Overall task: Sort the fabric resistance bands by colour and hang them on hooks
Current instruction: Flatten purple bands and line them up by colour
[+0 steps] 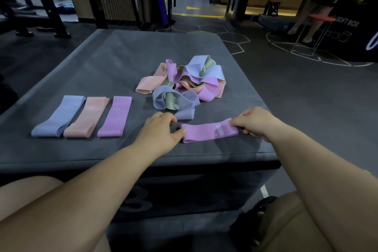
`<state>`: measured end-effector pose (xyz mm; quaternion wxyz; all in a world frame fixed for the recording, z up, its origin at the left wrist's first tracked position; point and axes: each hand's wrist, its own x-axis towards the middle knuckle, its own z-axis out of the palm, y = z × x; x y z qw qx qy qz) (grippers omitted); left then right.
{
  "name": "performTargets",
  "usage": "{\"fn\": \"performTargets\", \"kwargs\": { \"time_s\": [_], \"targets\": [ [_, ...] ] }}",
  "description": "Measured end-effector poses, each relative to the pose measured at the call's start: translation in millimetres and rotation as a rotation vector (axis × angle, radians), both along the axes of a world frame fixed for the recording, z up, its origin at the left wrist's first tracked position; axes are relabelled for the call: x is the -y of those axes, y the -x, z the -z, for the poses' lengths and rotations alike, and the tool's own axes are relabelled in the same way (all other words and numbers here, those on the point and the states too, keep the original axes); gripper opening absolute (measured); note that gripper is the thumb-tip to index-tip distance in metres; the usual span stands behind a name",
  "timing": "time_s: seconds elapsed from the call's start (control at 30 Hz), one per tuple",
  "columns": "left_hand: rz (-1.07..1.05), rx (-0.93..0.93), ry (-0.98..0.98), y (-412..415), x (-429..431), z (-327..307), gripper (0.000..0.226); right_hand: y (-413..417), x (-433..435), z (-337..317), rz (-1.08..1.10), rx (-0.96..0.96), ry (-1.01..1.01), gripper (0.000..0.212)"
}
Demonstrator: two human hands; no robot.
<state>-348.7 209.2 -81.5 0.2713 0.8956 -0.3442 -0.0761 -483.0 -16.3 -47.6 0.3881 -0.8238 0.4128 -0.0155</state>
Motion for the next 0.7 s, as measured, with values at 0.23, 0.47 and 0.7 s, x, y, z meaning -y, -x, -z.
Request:
{"fn": "performTargets", "kwargs": {
  "time_s": [0.23, 0.47, 0.7],
  "targets": [
    [-0.044, 0.018, -0.051, 5, 3, -6, 0.023, -4, -14, -6, -0.069, -0.146, 0.248, 0.03],
    [-0.053, -0.03, -0.043, 8, 6, -12, 0.018, -6, -7, 1, 0.001, 0.012, 0.054, 0.016],
    [-0.09, -0.22, 0.122, 1, 7, -17, 0.016, -4, -11, -5, 0.054, 0.204, -0.279, 0.017]
  ]
}}
